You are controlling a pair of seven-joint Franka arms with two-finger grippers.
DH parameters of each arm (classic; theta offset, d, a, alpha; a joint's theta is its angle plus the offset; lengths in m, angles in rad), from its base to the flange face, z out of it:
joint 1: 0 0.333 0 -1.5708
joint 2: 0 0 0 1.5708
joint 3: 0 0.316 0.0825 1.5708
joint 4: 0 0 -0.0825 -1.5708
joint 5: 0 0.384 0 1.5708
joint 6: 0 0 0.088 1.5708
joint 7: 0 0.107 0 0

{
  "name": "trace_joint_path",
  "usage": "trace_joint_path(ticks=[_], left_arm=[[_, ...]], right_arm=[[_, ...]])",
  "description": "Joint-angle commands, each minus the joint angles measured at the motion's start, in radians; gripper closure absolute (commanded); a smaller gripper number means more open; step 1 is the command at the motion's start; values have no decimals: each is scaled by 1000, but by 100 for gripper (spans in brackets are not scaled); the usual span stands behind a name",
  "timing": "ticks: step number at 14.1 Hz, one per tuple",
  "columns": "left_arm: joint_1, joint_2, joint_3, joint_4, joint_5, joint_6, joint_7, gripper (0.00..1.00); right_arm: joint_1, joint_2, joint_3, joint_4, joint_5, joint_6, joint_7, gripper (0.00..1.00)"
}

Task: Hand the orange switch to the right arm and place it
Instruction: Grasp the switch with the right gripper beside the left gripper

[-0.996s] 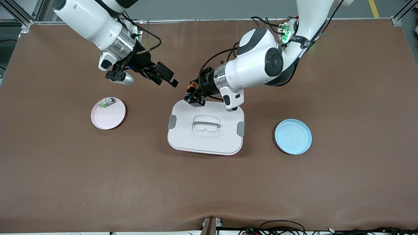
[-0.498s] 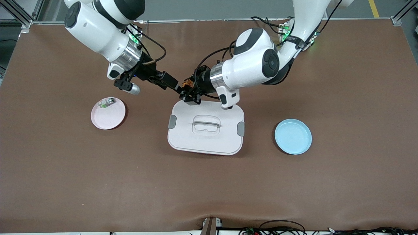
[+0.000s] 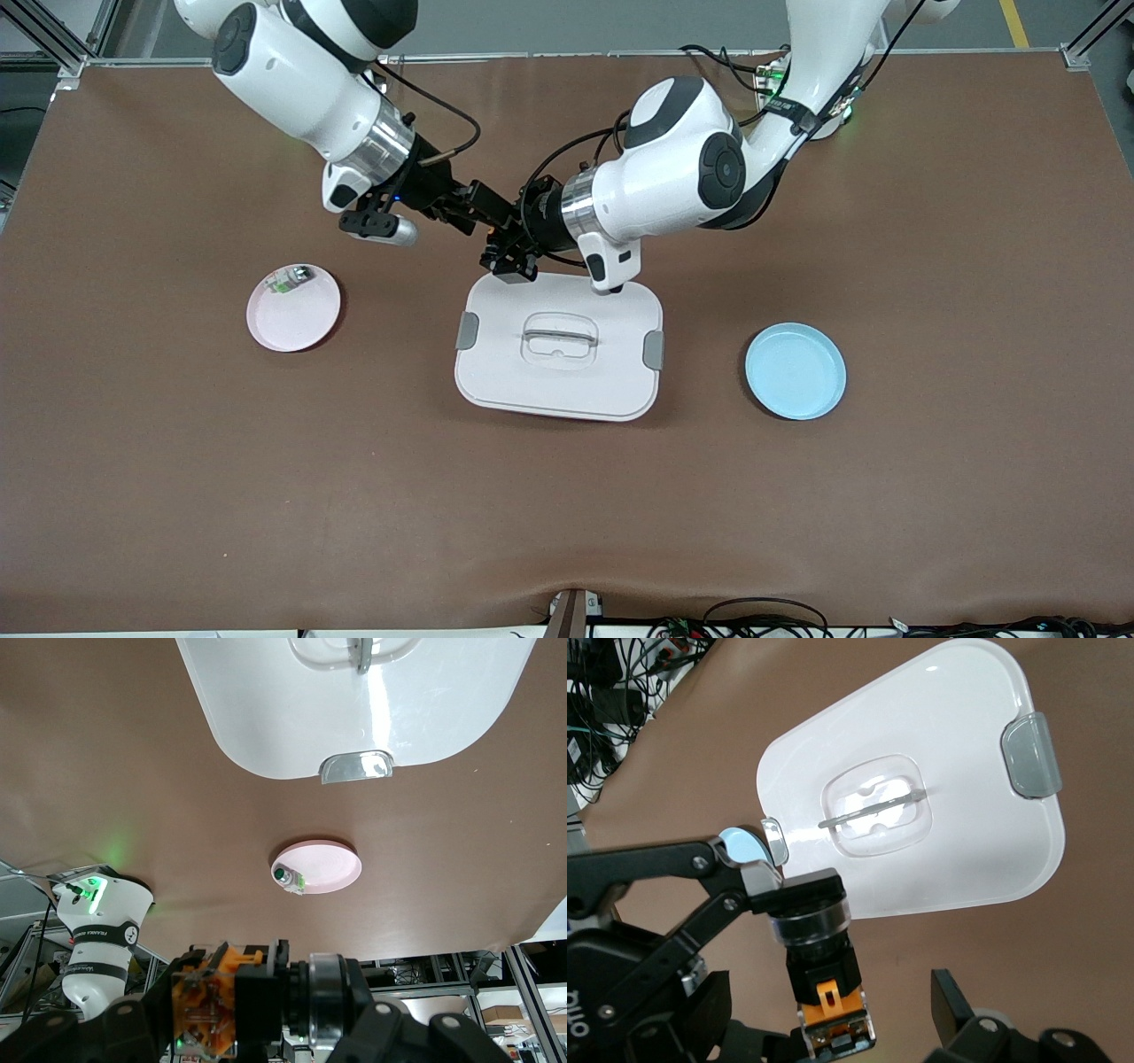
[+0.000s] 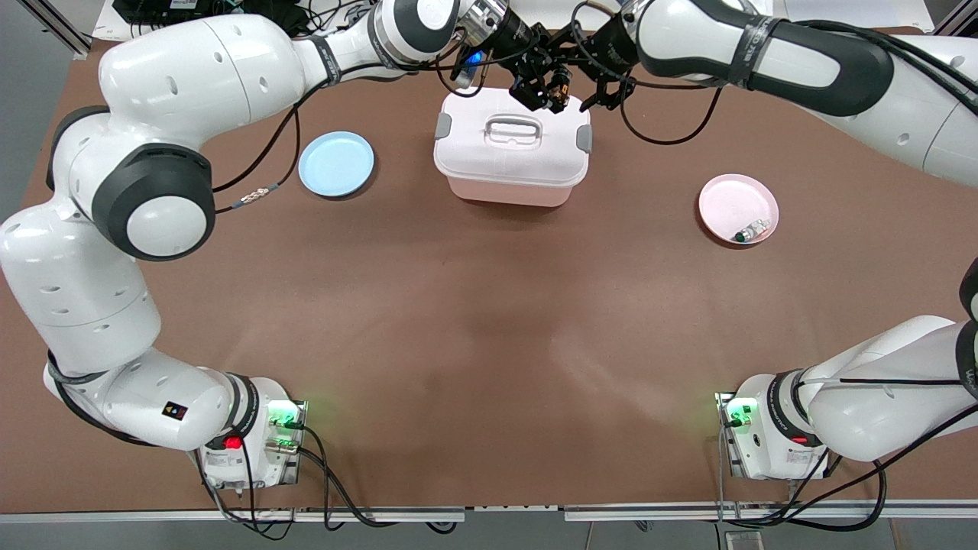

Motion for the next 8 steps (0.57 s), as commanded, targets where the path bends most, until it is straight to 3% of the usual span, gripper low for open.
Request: trace_joint_path(ticks=[1, 6, 8], left_arm=[[-10, 9, 0, 25, -17, 5, -12, 100], [-10, 7, 0, 27, -17, 5, -12, 100], [-10, 7, 0, 33, -17, 5, -12, 100]], right_arm=[[22, 7, -10, 4, 22, -10, -34, 0], [20, 4, -11, 1, 22, -23, -34, 0], [16, 4, -11, 3, 22, -23, -33, 37]])
